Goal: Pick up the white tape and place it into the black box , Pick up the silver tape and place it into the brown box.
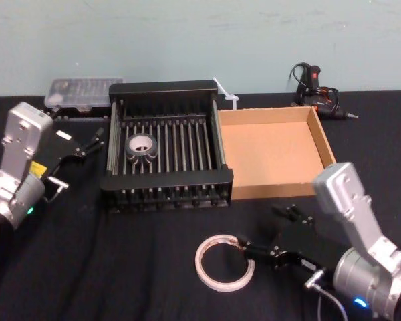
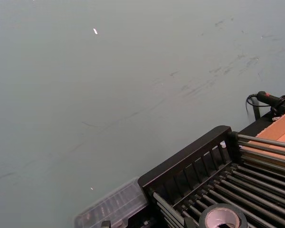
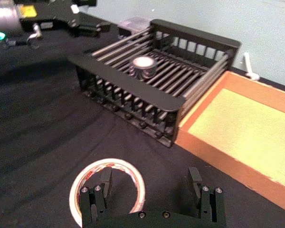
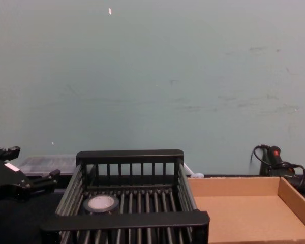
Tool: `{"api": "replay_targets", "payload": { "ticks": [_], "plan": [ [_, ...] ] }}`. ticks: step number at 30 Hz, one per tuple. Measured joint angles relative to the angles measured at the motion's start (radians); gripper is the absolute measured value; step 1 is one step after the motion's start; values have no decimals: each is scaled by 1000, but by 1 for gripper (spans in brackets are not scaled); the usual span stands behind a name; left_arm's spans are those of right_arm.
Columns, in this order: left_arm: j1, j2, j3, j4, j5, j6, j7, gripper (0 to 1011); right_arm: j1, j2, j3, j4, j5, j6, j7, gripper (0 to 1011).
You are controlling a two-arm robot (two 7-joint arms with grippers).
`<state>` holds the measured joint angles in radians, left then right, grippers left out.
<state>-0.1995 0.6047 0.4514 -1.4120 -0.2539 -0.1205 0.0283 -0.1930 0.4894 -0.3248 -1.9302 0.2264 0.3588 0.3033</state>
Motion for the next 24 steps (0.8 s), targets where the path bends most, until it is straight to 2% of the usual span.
{"api": "replay_targets", "payload": {
  "ticks": [7, 16, 24],
  "plan": [
    [0, 0, 0, 0, 0, 0, 0, 1001, 28, -19, -33, 47, -37, -9, 13, 1003],
    [0, 0, 0, 0, 0, 0, 0, 1001, 58, -56, -47, 110, -55, -8, 17, 1002],
    [0, 0, 0, 0, 0, 0, 0, 1001, 68, -70, -52, 149, -71, -10, 22, 1002]
  ]
}}
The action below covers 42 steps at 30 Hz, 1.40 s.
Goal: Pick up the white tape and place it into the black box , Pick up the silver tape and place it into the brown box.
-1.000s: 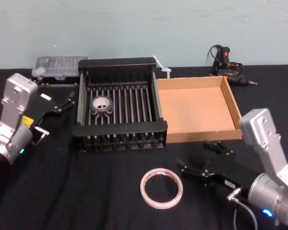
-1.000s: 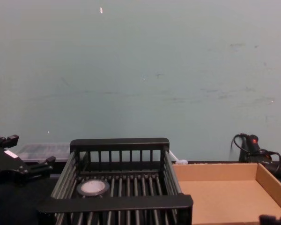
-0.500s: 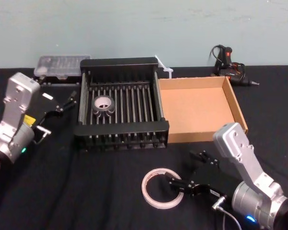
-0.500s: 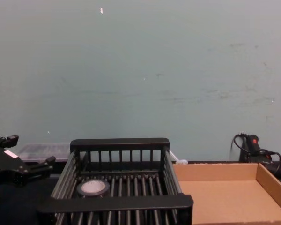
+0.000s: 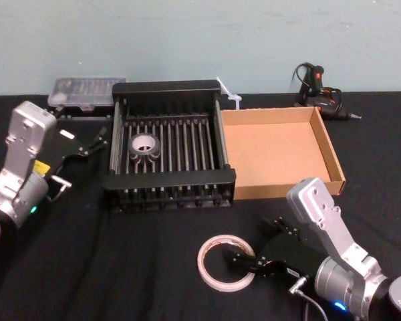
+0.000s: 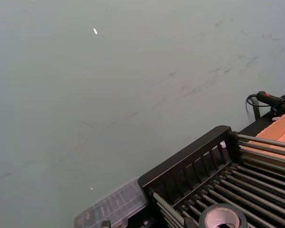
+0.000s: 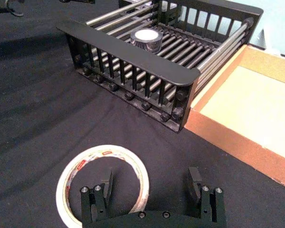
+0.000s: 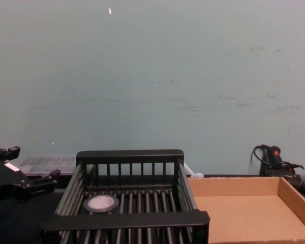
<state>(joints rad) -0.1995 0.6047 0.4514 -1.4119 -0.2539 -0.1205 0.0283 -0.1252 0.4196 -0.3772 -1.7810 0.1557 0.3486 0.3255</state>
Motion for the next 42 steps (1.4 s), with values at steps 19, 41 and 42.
{"api": "replay_targets", "payload": {
  "ticks": [19, 41, 42],
  "plan": [
    [0, 0, 0, 0, 0, 0, 0, 1001, 2, -6, 1, 20, -25, -3, 14, 1002],
    [0, 0, 0, 0, 0, 0, 0, 1001, 7, -12, -9, 30, -76, -1, 22, 1002],
    [0, 0, 0, 0, 0, 0, 0, 1001, 7, -12, -9, 31, -77, -1, 22, 1002]
  ]
}}
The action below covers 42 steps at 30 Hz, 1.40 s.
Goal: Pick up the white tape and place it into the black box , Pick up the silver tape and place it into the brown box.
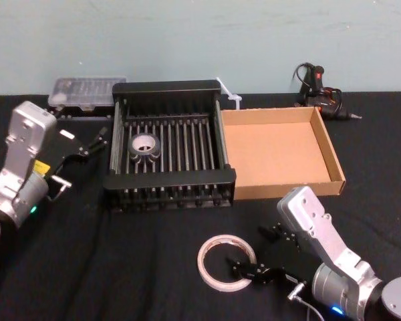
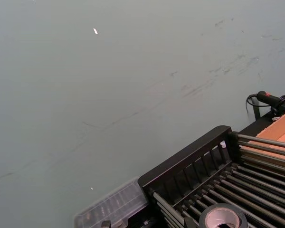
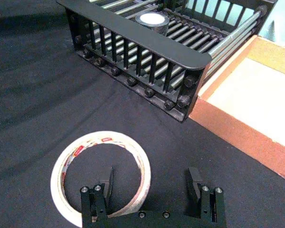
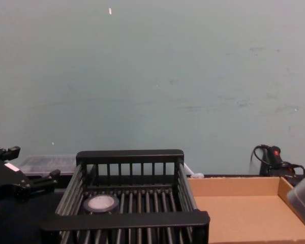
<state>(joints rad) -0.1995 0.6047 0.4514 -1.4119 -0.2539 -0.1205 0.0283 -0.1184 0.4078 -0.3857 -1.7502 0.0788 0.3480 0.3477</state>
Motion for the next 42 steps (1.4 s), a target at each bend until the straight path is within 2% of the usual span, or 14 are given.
{"api": "replay_targets", "payload": {
  "ticks": [18, 27, 30, 31, 35, 37, 38, 42],
  "plan": [
    [0, 0, 0, 0, 0, 0, 0, 1001, 0, 0, 0, 1, -5, 4, 3, 1002],
    [0, 0, 0, 0, 0, 0, 0, 1001, 0, 0, 0, 1, -4, 4, 2, 810],
    [0, 0, 0, 0, 0, 0, 0, 1001, -1, 0, 0, 1, -4, 4, 2, 677],
    [0, 0, 0, 0, 0, 0, 0, 1001, 0, 0, 0, 0, -4, 4, 1, 677],
    [0, 0, 0, 0, 0, 0, 0, 1001, -1, 0, 0, 0, -4, 4, 1, 572],
    [0, 0, 0, 0, 0, 0, 0, 1001, -1, 0, 0, 0, -3, 4, 1, 450],
    [0, 0, 0, 0, 0, 0, 0, 1001, -1, 0, 0, 0, -3, 4, 1, 450],
    [0, 0, 0, 0, 0, 0, 0, 1001, -1, 0, 0, 0, -3, 4, 1, 307]
  ]
}}
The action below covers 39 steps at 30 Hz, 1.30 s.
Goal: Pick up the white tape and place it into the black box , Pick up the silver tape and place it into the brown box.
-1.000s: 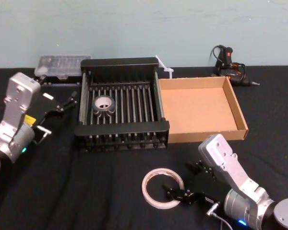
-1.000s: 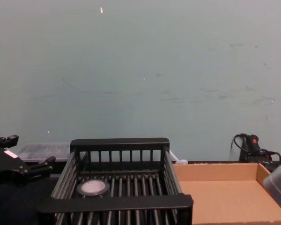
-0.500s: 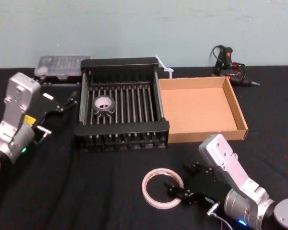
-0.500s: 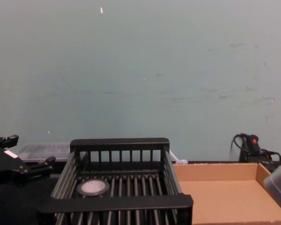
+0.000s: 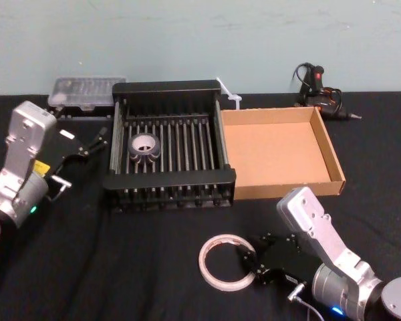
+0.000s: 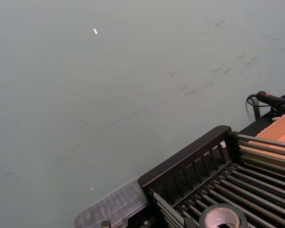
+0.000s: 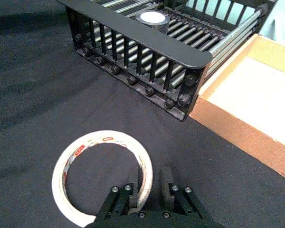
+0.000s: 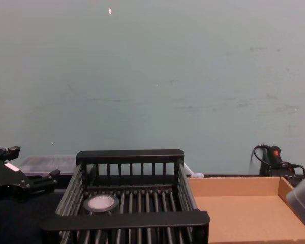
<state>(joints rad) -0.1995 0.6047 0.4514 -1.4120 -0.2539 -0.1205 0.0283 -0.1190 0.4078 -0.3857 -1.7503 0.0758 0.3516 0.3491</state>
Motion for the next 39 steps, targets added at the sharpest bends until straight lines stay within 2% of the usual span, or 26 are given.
{"api": "replay_targets", "payload": {
  "ticks": [5, 11, 18, 27, 39],
  "plan": [
    [0, 0, 0, 0, 0, 0, 0, 1001, 0, 0, 0, 0, 0, 0, 0, 152],
    [0, 0, 0, 0, 0, 0, 0, 1001, 0, 0, 0, 0, 0, 0, 0, 98],
    [0, 0, 0, 0, 0, 0, 0, 1001, -4, -8, 6, -3, 4, -16, 3, 96],
    [0, 0, 0, 0, 0, 0, 0, 1001, -14, -12, 27, -21, 41, -65, 16, 96],
    [0, 0, 0, 0, 0, 0, 0, 1001, -40, 20, 53, -92, 110, -119, 30, 95]
  ]
}}
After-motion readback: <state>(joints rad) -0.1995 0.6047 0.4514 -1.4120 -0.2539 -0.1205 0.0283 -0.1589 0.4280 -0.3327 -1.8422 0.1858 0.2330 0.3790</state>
